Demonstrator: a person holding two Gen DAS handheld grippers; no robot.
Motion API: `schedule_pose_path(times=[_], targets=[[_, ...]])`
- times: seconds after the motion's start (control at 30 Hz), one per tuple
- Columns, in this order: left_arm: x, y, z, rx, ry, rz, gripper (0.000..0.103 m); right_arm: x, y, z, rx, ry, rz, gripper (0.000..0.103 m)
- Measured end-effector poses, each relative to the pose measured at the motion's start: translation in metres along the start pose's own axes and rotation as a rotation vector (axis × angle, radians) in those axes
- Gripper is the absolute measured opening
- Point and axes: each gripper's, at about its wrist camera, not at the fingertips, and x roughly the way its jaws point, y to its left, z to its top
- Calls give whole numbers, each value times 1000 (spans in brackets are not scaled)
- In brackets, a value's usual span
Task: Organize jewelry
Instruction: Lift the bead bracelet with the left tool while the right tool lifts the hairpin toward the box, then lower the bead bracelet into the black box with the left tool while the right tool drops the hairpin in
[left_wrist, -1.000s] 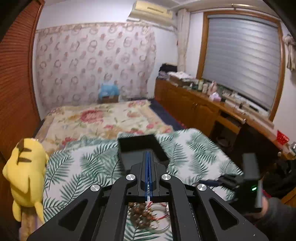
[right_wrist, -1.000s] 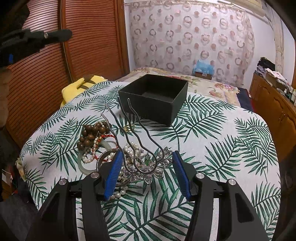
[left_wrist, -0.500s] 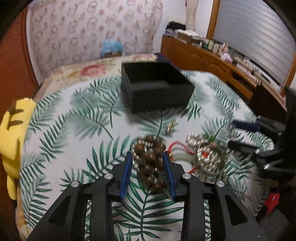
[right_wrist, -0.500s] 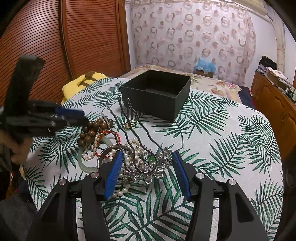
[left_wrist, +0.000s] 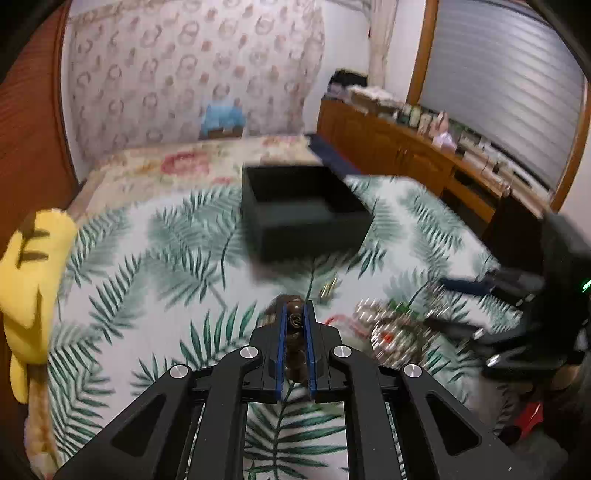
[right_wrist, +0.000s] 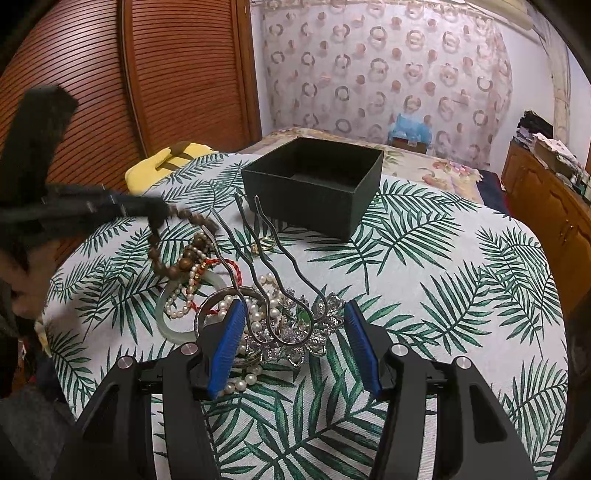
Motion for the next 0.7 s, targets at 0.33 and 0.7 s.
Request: schedule_pose_path(times=[0.33, 0.7], targets=[[-49, -24, 52, 36, -162, -29, 8, -4, -5, 5, -1, -13, -7, 58], [-61, -25, 80, 47, -218, -17, 8, -9, -10, 19, -12, -36, -21, 58]])
